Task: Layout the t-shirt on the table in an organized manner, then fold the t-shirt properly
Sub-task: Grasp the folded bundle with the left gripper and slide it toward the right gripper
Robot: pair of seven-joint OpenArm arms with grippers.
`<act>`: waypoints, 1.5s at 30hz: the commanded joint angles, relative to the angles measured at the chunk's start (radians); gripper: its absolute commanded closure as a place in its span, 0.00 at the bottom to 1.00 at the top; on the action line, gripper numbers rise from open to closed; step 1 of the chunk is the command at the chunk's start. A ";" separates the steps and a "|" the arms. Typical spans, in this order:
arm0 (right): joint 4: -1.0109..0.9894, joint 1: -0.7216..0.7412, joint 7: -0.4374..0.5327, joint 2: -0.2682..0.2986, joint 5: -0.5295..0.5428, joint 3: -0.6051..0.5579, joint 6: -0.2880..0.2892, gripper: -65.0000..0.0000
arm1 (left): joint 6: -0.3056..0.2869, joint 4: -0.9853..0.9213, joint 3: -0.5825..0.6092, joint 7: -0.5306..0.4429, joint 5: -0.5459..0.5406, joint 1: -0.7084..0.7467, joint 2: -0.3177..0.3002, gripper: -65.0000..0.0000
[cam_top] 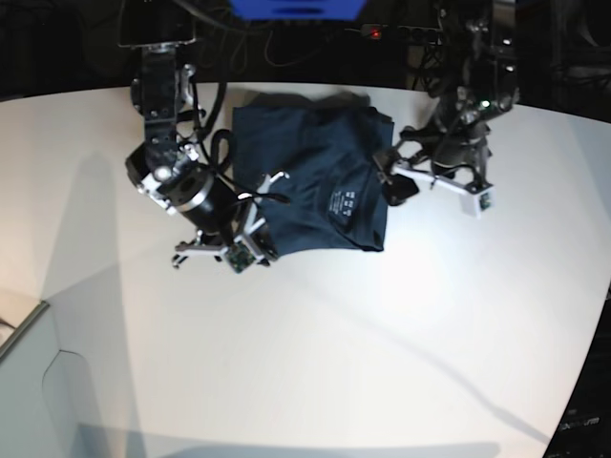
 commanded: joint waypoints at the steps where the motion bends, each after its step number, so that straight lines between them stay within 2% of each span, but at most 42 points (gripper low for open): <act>1: -0.014 0.016 0.022 0.001 0.009 0.003 -0.001 0.92 | -0.004 -0.002 0.019 -0.016 -0.003 -0.023 0.001 0.20; 5: -0.145 0.063 0.024 0.002 0.009 0.054 -0.001 0.92 | -0.001 -0.048 0.088 -0.016 -0.003 -0.067 0.001 0.20; 9: -0.292 0.120 0.025 0.004 0.009 0.092 -0.001 0.92 | 0.003 -0.087 0.104 -0.016 -0.003 -0.106 0.001 0.20; 13: -0.315 0.122 0.025 0.004 0.009 0.114 -0.001 0.92 | -0.001 -0.122 0.101 -0.016 -0.003 -0.125 -0.001 0.19; 23: 0.018 0.010 0.016 -0.004 0.009 0.115 -0.001 0.92 | -0.004 -0.242 0.107 -0.018 -0.003 -0.204 0.001 0.19; 29: 0.127 -0.052 0.016 -0.004 0.009 0.115 -0.001 0.92 | -0.004 -0.323 0.110 -0.018 -0.003 -0.227 0.001 0.20; 31: 0.148 -0.062 0.016 -0.002 0.009 0.115 -0.001 0.92 | -0.004 -0.343 0.110 -0.018 -0.003 -0.228 0.001 0.27; 35: 0.196 -0.079 0.015 -0.002 0.007 0.138 -0.001 0.92 | -0.006 -0.398 0.131 -0.018 -0.003 -0.241 -0.007 0.54; 37: 0.213 -0.079 0.015 -0.002 0.007 0.151 -0.001 0.92 | -0.007 -0.433 0.150 -0.018 -0.003 -0.247 -0.010 0.58; 41: 0.248 -0.081 0.015 -0.002 0.007 0.178 -0.001 0.92 | -0.007 -0.486 0.197 -0.018 0.006 -0.285 -0.018 0.59; 43: 0.267 -0.081 0.015 -0.004 0.007 0.201 -0.001 0.92 | -0.007 -0.504 0.246 -0.018 0.006 -0.311 -0.041 0.65; 45: 0.285 -0.081 0.015 -0.004 0.007 0.229 -0.001 0.92 | -0.007 -0.519 0.305 -0.018 0.002 -0.342 -0.064 0.75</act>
